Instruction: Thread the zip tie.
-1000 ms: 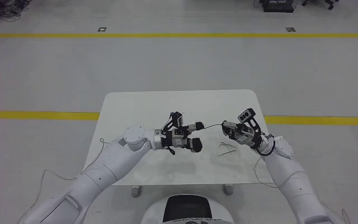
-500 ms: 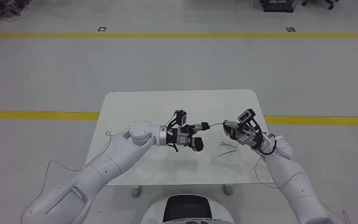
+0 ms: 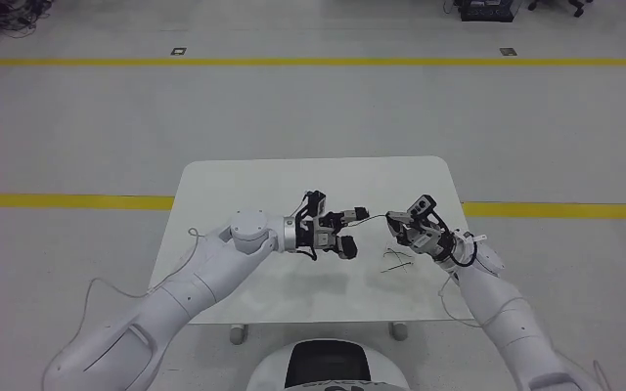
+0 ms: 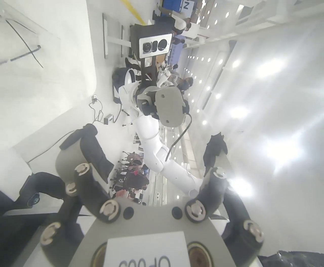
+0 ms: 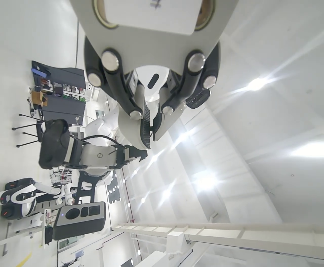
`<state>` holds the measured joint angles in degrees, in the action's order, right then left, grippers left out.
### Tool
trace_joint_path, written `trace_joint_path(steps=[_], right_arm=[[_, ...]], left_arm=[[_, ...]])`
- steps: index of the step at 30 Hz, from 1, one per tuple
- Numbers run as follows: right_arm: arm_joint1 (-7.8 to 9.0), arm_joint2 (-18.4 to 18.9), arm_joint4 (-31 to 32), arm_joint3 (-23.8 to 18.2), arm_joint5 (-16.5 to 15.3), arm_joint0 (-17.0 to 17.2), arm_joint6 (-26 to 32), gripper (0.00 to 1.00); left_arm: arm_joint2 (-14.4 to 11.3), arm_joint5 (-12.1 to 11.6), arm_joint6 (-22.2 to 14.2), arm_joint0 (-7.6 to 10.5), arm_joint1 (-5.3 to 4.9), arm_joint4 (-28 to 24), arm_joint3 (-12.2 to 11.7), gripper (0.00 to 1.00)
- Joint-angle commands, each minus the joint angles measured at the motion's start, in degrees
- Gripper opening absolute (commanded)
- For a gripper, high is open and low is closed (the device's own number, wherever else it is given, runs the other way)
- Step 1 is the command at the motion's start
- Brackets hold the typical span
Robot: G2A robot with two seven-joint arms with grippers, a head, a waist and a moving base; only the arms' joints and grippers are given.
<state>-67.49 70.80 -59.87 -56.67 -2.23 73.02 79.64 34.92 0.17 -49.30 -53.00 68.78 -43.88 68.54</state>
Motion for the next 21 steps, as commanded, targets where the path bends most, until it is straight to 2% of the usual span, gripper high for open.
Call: trace_joint_path(steps=[1, 4, 11, 21], right_arm=[[0.00, 0.0, 0.0, 0.0, 0.0, 0.0, 0.0, 0.00], [-0.06, -0.1, 0.1, -1.1, 0.3, 0.5, -1.6, 0.00], [-0.29, -0.8, 0.2, -3.0, 1.7, 1.6, -3.2, 0.00], [-0.88, -2.9, 1.2, -1.7, 2.8, 0.8, -2.7, 0.00]], left_arm=[[0.0, 0.0, 0.0, 0.00, -0.01, 0.0, 0.0, 1.00], [0.0, 0.0, 0.0, 0.00, -0.01, 0.0, 0.0, 1.00], [0.3, -0.8, -0.1, -1.34, 0.18, -0.6, 1.2, 1.00], [0.7, -1.3, -1.7, -1.76, 0.71, -1.8, 0.6, 1.00]])
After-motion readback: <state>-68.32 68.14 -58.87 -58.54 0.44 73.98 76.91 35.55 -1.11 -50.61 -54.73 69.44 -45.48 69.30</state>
